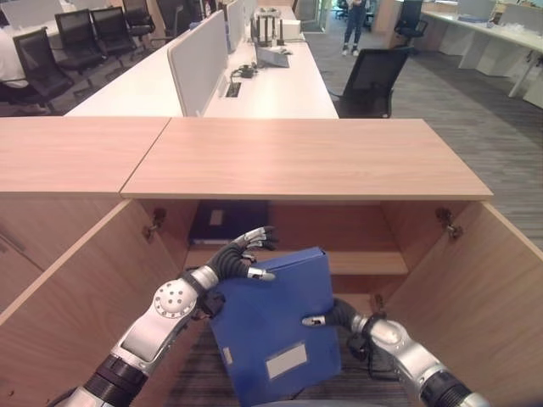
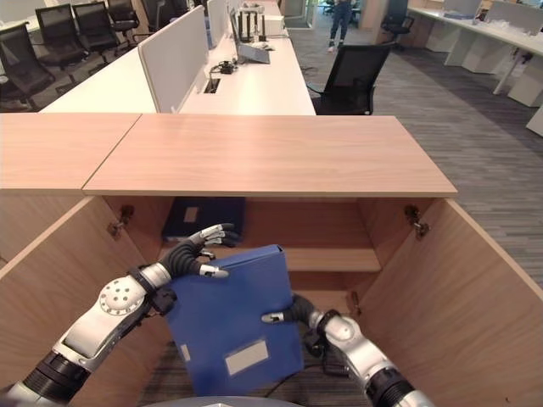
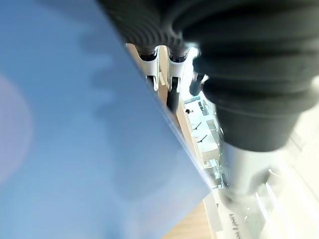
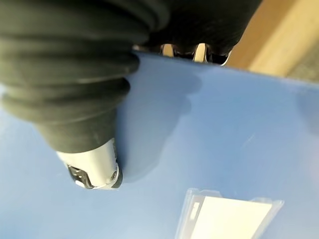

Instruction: Put the empty folder in the office cabinet

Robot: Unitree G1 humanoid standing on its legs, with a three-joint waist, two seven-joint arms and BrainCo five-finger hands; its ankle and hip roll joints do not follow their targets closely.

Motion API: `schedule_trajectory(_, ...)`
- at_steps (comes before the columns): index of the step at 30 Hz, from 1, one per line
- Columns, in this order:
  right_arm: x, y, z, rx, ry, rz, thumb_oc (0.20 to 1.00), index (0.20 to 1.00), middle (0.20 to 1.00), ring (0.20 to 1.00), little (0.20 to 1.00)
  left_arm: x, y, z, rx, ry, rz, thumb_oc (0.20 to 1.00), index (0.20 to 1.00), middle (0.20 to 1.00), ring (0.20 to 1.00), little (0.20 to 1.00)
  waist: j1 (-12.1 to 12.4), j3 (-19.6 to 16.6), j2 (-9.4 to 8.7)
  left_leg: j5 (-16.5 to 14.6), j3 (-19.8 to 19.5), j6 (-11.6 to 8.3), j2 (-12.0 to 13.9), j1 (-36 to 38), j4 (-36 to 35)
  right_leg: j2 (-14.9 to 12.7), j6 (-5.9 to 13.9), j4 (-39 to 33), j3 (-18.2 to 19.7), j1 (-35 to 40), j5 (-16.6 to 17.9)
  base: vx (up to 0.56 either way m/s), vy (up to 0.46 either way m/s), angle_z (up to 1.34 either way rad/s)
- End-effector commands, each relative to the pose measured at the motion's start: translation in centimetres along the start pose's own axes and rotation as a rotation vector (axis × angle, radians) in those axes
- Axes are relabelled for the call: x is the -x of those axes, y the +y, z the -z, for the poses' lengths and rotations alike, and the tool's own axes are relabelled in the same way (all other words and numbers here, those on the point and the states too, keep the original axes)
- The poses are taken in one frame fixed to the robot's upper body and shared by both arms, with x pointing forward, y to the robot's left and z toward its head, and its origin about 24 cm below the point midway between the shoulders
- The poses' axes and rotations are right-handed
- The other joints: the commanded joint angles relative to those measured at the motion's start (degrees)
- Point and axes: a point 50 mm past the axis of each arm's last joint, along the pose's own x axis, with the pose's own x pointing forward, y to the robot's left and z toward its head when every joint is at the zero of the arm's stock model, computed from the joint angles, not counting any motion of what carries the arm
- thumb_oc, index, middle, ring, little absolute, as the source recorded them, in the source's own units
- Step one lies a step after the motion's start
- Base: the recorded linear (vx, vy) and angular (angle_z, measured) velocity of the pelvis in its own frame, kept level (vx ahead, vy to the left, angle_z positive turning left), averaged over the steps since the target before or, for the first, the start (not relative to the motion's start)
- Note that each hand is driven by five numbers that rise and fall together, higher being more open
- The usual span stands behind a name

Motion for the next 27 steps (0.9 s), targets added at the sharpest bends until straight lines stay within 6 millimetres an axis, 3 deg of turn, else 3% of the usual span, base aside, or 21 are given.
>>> schedule_trajectory(1,-1.3,0.3,-2.0,-0.086,-0.068,-0.001,0.2,0.2,0.2,0.2,0.2,-0.8,-0.7,-1.2,0.096,-0.065,0.056,1.0,1.0,1.0,1.0,1.0,-0.1,1.4,-2.16,-3.2,-0.3,-0.72,-0.1,-1.6,0.3,-2.8,4.17,0.1,-0.3,1.9,-3.3,0.0,-0.024,-0.03)
schedule_trajectory(2,-0.9,-0.3,1.7,-0.285,0.059,0.091,0.2,0.2,0.2,0.2,0.2,0.9,-0.1,3.4,0.224,0.109,-0.071,1.0,1.0,1.0,1.0,1.0,-0.1,1.8,-1.85,-3.1,-0.6,-0.68,-0.2,-1.8,0.3,-2.6,4.09,0.1,-0.3,1.8,-3.3,0.0,0.0,0.0)
schedule_trajectory(5,-0.8,0.0,4.1,-0.483,0.134,0.152,0.2,0.2,0.2,0.2,0.2,2.0,0.0,6.7,0.328,0.227,-0.192,1.0,1.0,1.0,1.0,1.0,-0.1,2.3,-1.61,-2.7,-1.0,-0.69,-0.3,-2.3,0.3,-2.5,3.93,0.1,-0.3,1.4,-3.3,0.0,0.0,0.0)
schedule_trajectory(8,-0.6,0.2,4.9,-0.559,0.151,0.18,0.2,0.2,0.2,0.2,0.2,2.7,-0.3,8.6,0.387,0.295,-0.265,1.0,1.0,1.0,1.0,1.0,-0.2,2.3,-1.45,-2.4,-1.4,-0.69,-0.4,-2.8,0.3,-2.4,3.82,0.1,-0.4,1.0,-3.2,-0.01,-0.012,0.12)
schedule_trajectory(9,-0.2,0.4,6.5,-0.679,0.187,0.258,0.2,0.2,0.2,0.2,0.2,4.5,-0.9,12.2,0.457,0.45,-0.41,1.0,1.0,1.0,1.0,1.0,-0.2,2.2,-1.25,-2.2,-1.9,-0.71,-0.4,-3.3,0.3,-2.2,3.58,0.1,-0.5,0.7,-3.5,0.01,-0.041,0.07)
schedule_trajectory(10,0.0,0.4,7.3,-0.715,0.219,0.296,0.2,0.2,0.2,0.2,0.2,5.0,-1.7,13.6,0.532,0.501,-0.455,1.0,1.0,1.0,1.0,1.0,-0.2,2.2,-1.18,-2.2,-2.0,-0.74,-0.4,-3.3,0.3,-2.0,3.43,0.1,-0.6,0.7,-3.6,0.02,-0.053,0.0)
schedule_trajectory(13,0.3,0.5,8.8,-0.784,0.297,0.392,0.2,0.2,0.2,0.2,0.2,5.8,-2.3,15.5,0.599,0.593,-0.534,1.0,1.0,1.0,1.0,1.0,-0.3,2.2,-1.06,-1.9,-2.6,-0.88,-0.3,-3.8,0.3,-1.7,3.09,0.1,-0.8,0.4,-3.9,0.0,-0.055,0.04)
schedule_trajectory(17,0.2,0.6,9.3,-0.842,0.334,0.447,0.2,0.2,0.2,0.2,0.2,5.7,-3.3,16.6,0.702,0.636,-0.583,1.0,1.0,1.0,1.0,1.0,-0.4,2.4,-0.89,-1.5,-3.0,-1.08,0.0,-4.2,0.3,-1.3,2.79,0.1,-0.8,0.2,-4.1,0.0,-0.059,0.15)
schedule_trajectory(21,-0.5,1.0,8.6,-0.924,0.305,0.473,0.2,0.2,0.2,0.2,0.2,6.2,-5.5,18.5,0.838,0.745,-0.637,1.0,1.0,1.0,1.0,1.0,-0.9,2.3,-0.59,-1.0,-3.6,-1.72,0.9,-4.6,0.3,-0.4,2.1,0.1,-0.9,0.0,-4.6,0.01,-0.093,0.03)
schedule_trajectory(26,-0.9,1.0,7.7,-0.968,0.247,0.486,0.2,0.2,0.2,0.2,0.2,6.7,-6.2,19.2,0.927,0.772,-0.693,1.0,1.0,1.0,1.0,1.0,-1.0,3.2,-0.62,0.0,-3.1,-2.29,2.6,-4.7,1.4,1.0,0.78,0.4,0.3,0.1,-5.8,-0.01,-0.103,0.0)
schedule_trajectory(27,-1.1,0.5,6.8,-0.982,0.198,0.493,0.2,0.2,0.2,0.2,0.2,6.2,-5.9,18.8,0.952,0.742,-0.713,1.0,1.0,1.0,1.0,1.0,-0.7,5.2,-1.16,-0.7,-3.1,-2.56,3.2,-9.1,9.2,0.8,-0.27,2.0,0.5,-0.5,-6.6,-0.14,-0.105,0.04)
